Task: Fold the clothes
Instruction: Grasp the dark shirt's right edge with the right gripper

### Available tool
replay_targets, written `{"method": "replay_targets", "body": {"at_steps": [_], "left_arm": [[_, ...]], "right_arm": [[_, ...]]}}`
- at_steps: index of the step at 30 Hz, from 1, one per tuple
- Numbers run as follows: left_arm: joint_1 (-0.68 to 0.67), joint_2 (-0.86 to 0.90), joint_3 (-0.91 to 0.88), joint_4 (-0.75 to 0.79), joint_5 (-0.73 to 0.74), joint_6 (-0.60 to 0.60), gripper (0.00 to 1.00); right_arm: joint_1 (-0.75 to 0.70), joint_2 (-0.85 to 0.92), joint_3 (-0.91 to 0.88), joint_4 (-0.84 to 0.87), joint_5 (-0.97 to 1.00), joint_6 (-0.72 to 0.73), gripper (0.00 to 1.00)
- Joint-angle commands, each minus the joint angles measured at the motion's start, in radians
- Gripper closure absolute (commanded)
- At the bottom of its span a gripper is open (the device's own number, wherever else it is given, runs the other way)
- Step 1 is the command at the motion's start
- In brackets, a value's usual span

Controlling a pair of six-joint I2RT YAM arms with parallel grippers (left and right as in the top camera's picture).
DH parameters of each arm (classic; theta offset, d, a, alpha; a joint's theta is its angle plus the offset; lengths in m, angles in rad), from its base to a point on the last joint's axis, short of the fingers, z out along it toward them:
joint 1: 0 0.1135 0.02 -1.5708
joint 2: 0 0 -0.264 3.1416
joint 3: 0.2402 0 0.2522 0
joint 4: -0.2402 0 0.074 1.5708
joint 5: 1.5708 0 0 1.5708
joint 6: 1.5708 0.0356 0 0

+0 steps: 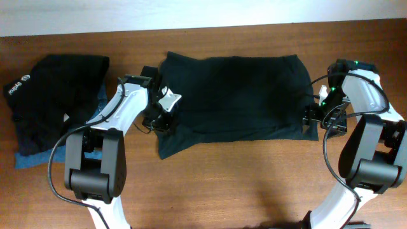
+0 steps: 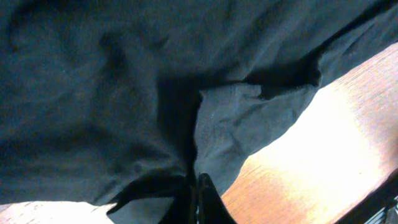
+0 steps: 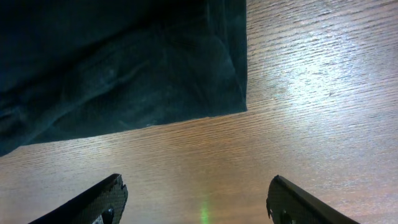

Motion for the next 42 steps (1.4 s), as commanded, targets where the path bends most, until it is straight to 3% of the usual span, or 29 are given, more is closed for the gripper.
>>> {"method": "replay_targets", "body": {"at_steps": [1,11,31,37,42], "left_arm": [[0.002,0.006,0.004,0.005,0.015,0.010,0.99],[0.003,-0.051,0.169,-0.002,-0.007,0.010,1.00],[0.001,-0.051,0.165,0.006,-0.027,0.010,0.99],[0.001,-0.051,0.165,0.009,-0.027,0.010,0.99],[0.001,-0.051,0.165,0.009,-0.027,0.010,0.99]], "right_arm": [[-0.006,0.001,-0.003,0.000,-0.006,0.004,0.23],[-0.006,0.001,-0.003,0.000,-0.006,0.005,0.23],[-0.006,0.005,-0.016,0.220,-0.006,-0.023,0.23],[-0.006,0.006,-0.053,0.307,-0.006,-0.022,0.41],[-0.006,0.006,-0.093,0.375,-0.006,-0.021,0.41]]}}
